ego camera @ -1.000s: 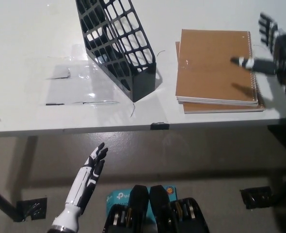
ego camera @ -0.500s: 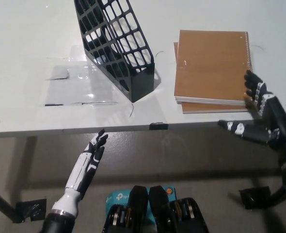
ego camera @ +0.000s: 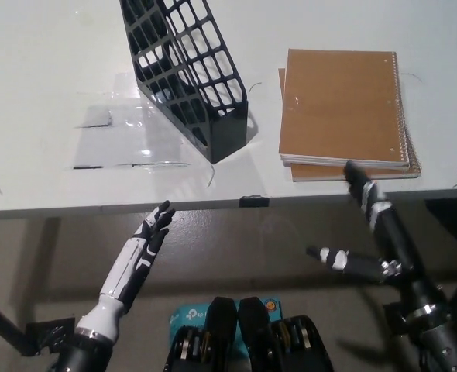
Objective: Use the right hand to pick up a book from the book holder on the left side and put it on another book on the right side
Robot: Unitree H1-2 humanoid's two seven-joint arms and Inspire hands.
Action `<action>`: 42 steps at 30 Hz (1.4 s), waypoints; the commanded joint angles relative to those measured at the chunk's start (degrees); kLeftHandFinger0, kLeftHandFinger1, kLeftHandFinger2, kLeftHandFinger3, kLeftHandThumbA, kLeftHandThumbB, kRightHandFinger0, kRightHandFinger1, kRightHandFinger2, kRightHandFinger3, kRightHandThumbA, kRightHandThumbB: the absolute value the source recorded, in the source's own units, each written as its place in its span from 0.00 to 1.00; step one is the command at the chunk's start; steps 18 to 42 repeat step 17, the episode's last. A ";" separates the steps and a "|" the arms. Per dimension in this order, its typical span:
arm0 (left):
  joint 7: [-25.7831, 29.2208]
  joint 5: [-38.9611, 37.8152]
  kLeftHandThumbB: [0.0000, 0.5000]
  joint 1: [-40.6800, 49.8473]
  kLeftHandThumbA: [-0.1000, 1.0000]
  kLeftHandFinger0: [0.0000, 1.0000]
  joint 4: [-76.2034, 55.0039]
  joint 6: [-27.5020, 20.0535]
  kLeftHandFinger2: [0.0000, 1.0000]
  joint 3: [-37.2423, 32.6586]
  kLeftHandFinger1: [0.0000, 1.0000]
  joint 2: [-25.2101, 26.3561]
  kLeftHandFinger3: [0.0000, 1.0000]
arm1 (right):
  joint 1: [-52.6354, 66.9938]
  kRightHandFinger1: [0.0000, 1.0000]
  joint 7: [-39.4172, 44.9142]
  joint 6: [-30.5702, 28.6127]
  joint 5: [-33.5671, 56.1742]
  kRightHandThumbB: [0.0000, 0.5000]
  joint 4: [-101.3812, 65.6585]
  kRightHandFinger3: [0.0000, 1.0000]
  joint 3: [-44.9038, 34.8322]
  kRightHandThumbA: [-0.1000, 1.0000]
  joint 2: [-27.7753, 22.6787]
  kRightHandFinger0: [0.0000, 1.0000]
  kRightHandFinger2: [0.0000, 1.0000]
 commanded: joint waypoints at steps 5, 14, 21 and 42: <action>-2.06 -1.11 0.39 0.72 1.00 1.00 -1.55 0.20 1.00 -0.08 1.00 0.70 1.00 | -0.82 1.00 1.91 -5.48 -5.68 0.46 6.54 1.00 2.15 1.00 -1.62 1.00 1.00; -2.97 -1.42 0.41 2.00 1.00 1.00 -2.22 0.89 1.00 -0.31 1.00 0.85 1.00 | 0.99 1.00 2.34 -5.92 -7.05 0.45 7.19 1.00 2.40 0.98 -1.56 1.00 1.00; -3.39 -1.68 0.43 2.20 1.00 1.00 -2.18 1.00 1.00 -0.38 1.00 0.87 1.00 | 1.40 1.00 2.61 -5.69 -7.24 0.45 7.00 1.00 2.46 0.98 -1.63 1.00 1.00; -3.39 -1.68 0.43 2.20 1.00 1.00 -2.18 1.00 1.00 -0.38 1.00 0.87 1.00 | 1.40 1.00 2.61 -5.69 -7.24 0.45 7.00 1.00 2.46 0.98 -1.63 1.00 1.00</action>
